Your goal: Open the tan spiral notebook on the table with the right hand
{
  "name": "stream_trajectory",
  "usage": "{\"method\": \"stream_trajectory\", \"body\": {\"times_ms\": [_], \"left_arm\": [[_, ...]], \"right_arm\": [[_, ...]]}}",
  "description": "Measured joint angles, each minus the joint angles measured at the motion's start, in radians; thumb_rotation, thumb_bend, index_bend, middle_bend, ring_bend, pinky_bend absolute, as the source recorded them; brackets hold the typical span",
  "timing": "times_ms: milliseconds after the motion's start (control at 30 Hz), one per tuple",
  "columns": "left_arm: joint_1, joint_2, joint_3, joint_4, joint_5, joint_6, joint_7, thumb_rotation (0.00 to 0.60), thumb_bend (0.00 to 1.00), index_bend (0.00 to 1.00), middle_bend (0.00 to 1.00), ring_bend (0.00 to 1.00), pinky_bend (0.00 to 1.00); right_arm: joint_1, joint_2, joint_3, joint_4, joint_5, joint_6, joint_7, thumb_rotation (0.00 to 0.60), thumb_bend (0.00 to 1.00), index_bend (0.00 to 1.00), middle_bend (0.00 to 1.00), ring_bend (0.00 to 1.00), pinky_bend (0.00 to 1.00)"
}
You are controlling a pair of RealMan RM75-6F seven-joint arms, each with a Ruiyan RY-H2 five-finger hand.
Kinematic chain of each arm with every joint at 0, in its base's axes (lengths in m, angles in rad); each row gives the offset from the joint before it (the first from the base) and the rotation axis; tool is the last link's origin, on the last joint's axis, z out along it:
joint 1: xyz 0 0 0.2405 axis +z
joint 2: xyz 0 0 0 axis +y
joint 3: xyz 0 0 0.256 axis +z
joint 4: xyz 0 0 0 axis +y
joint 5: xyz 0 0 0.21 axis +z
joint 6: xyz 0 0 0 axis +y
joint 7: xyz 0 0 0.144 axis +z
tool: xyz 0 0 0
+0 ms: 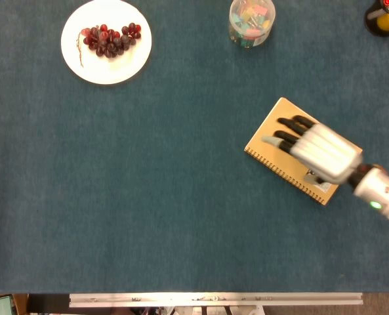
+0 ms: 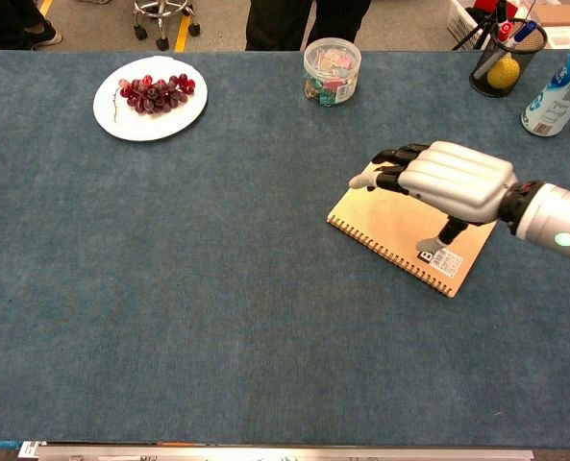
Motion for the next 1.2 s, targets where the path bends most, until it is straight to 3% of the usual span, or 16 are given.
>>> {"method": "stream_trajectory", "body": {"times_ms": [200,400,867,1200], "left_arm": [[-0.010,-0.007,0.000,-0.011,0.005,-0.013,0.018,0.600,0.41,0.14,0.11,0.10,0.14],[-0.012,-0.012,0.003,-0.014,0.007,-0.018,0.027,0.600,0.41,0.14,0.11,0.10,0.14],[-0.006,-0.014,0.002,0.000,-0.005,-0.016,0.015,0.600,0.41,0.14,0.11,0.10,0.14],[-0.003,-0.012,-0.002,0.012,-0.008,-0.007,-0.002,0.600,0.41,0.14,0.11,0.10,0.14]], "right_arm": [[-0.074,0.075,-0.086,0.019,-0.093,0.120,0.030,0.600,0.00,0.04,0.12,0.03,0.16],[-0.106,0.074,-0.119,0.091,-0.116,0.137,0.025,0.600,0.00,0.04,0.12,0.03,0.16],[-0.114,-0.072,-0.115,0.301,-0.131,0.125,0.024,0.600,0.00,0.04,0.12,0.02,0.13],[-0.100,-0.137,-0.099,0.324,-0.151,0.142,0.004,0.600,0.00,0.04,0.12,0.02,0.13]]}}
